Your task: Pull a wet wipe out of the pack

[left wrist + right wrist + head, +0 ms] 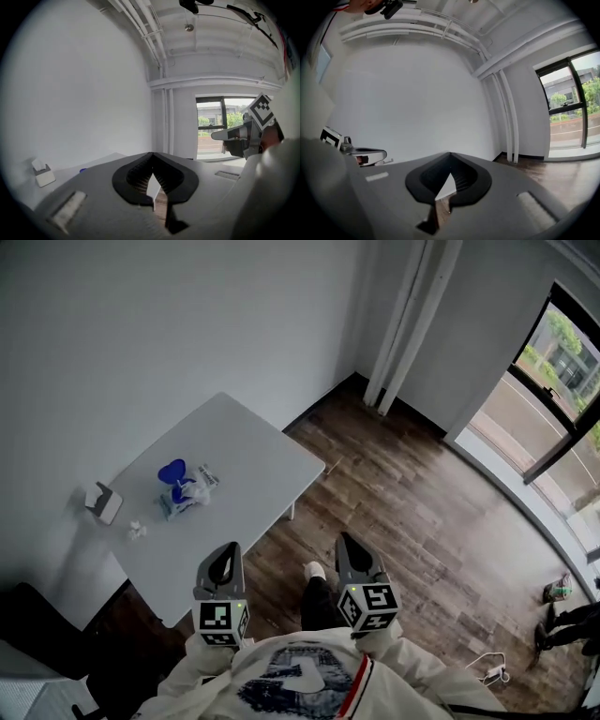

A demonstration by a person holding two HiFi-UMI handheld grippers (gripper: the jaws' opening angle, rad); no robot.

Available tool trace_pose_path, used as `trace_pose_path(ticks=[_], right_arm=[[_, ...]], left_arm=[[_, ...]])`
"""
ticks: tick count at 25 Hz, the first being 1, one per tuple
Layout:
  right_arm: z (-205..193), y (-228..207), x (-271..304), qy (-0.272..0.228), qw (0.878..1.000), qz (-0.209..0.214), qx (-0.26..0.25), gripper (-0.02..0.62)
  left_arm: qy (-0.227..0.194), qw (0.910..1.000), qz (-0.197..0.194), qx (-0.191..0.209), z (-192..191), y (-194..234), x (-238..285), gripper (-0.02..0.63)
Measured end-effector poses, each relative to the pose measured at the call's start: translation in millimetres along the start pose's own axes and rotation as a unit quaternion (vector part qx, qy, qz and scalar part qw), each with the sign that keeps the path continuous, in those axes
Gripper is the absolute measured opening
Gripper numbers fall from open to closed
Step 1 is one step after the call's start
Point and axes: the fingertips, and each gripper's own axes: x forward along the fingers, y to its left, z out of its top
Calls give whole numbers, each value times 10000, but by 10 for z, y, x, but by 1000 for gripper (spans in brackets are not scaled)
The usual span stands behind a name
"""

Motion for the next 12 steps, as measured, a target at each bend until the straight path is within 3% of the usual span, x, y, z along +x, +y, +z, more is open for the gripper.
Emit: trace_pose_path(ticks=[4,12], right_arm=[[75,-80,425,76,9993,364,-31,5],[242,-440,1282,344,9954,898,-5,5]], left_arm=[[149,9991,384,-97,-18,175,250,5],[318,9965,728,-253,76,228,1036,5]])
